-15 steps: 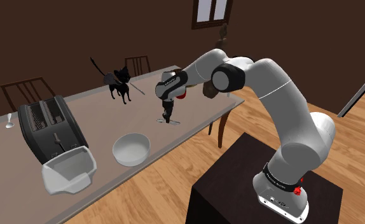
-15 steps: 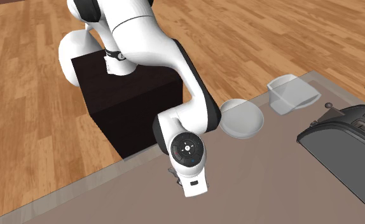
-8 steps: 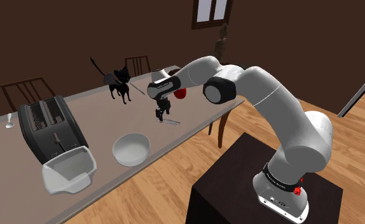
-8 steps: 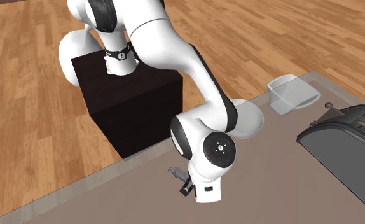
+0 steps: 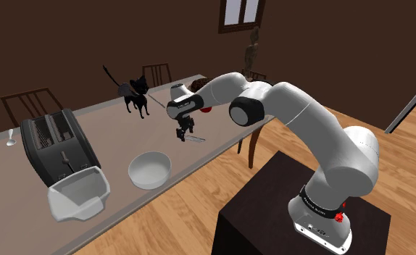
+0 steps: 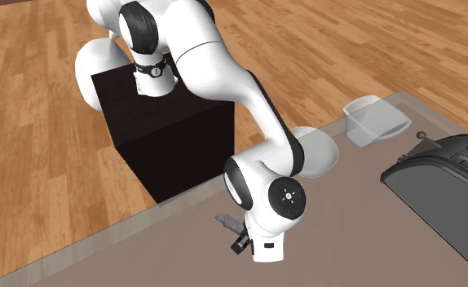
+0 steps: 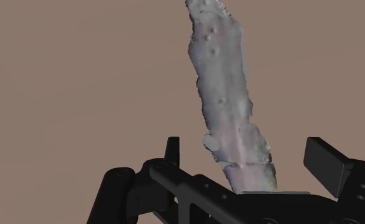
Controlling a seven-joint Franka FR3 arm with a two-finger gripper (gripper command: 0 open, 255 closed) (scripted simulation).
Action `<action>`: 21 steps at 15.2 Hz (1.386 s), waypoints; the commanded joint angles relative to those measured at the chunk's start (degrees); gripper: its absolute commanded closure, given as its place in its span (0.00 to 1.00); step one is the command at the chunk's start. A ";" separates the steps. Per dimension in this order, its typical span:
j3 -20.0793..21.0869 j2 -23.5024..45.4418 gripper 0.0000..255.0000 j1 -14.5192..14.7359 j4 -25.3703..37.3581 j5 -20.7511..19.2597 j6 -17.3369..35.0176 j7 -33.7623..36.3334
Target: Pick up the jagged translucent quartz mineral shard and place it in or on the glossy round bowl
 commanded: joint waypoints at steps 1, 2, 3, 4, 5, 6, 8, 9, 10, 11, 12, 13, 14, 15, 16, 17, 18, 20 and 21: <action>0.01 0.31 0.00 -0.06 -0.10 0.02 0.43 -0.05; 0.01 0.31 0.00 -0.06 -0.10 0.01 0.43 -0.05; 0.01 0.31 0.00 -0.06 -0.10 0.02 0.43 -0.05; 0.01 0.31 0.00 -0.06 -0.10 0.02 0.43 -0.05; 0.01 0.31 0.00 -0.06 -0.10 0.01 0.43 -0.05; 0.01 0.31 0.00 -0.06 -0.10 0.01 0.43 -0.05; 0.01 0.31 1.00 -0.06 -0.10 0.01 0.42 -0.05; 0.01 0.31 1.00 -0.06 -0.09 0.01 0.42 -0.05; 0.01 0.44 1.00 -0.06 0.09 0.01 0.36 -0.02; -0.01 0.06 1.00 -0.06 -0.56 0.01 0.63 -0.10; 0.02 0.50 1.00 -0.01 0.29 0.01 0.22 0.05; 0.04 0.77 1.00 0.05 0.60 0.01 0.18 0.16; 0.03 1.10 1.00 -0.16 1.13 0.01 0.00 0.00; -0.02 0.54 1.00 -0.25 0.06 0.02 0.50 -0.21; -0.02 0.88 1.00 -0.43 0.52 0.02 0.37 -0.35; -0.01 0.31 1.00 -0.05 -0.11 0.04 0.43 -0.06; -0.06 -0.40 1.00 0.00 -0.61 0.02 0.22 -0.09; -0.14 -1.77 1.00 0.11 -1.55 -0.02 -0.22 -0.14; -0.18 -2.44 1.00 0.16 -1.97 -0.05 -0.46 -0.16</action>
